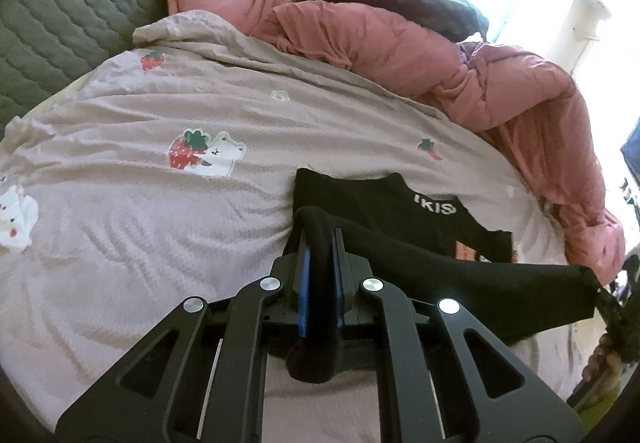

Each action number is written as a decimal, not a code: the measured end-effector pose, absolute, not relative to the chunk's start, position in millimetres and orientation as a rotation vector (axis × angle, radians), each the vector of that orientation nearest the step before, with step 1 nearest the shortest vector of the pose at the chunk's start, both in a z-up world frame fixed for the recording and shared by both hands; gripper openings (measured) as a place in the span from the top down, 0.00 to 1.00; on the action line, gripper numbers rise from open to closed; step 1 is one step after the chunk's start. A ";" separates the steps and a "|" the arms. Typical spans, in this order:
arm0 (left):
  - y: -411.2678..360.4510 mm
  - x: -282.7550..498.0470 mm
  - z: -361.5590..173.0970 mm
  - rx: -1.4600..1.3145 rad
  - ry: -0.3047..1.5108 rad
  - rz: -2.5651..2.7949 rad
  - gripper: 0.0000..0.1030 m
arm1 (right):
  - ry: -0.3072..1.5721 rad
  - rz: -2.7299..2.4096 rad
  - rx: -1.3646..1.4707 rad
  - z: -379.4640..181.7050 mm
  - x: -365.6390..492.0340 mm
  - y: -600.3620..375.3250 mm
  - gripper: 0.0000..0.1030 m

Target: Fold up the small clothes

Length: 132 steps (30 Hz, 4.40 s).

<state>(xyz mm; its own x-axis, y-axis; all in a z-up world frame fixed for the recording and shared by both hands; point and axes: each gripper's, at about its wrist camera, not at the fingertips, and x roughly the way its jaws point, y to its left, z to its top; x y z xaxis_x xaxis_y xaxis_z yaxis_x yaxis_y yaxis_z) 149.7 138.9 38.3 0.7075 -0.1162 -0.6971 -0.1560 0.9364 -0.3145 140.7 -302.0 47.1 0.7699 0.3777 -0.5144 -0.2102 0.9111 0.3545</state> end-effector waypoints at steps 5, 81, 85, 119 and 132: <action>140.8 169.5 19.1 -0.367 0.820 0.040 0.97 | 0.670 0.286 0.295 26.2 165.4 -301.3 0.92; 41.9 143.3 -43.7 0.161 0.811 -0.021 0.67 | 0.842 0.373 -0.107 -40.1 148.3 -174.2 0.79; 41.9 159.7 -42.0 0.143 0.811 -0.023 0.65 | 0.837 0.368 -0.108 -36.9 167.6 -176.4 0.79; 138.7 247.3 -31.6 -0.271 0.797 0.045 0.51 | 0.766 0.145 -0.003 -13.8 280.4 -223.0 0.65; 129.1 253.8 -47.3 -0.265 0.850 -0.009 0.40 | 0.821 0.126 0.065 -23.1 274.1 -264.6 0.52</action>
<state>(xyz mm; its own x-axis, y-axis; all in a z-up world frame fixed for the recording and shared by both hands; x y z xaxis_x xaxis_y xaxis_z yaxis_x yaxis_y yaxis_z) 253.8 129.1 -47.3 0.6622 -0.1128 -0.7408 -0.0975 0.9672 -0.2344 274.1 -264.6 -23.1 0.6744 0.1368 -0.7256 -0.0863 0.9906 0.1066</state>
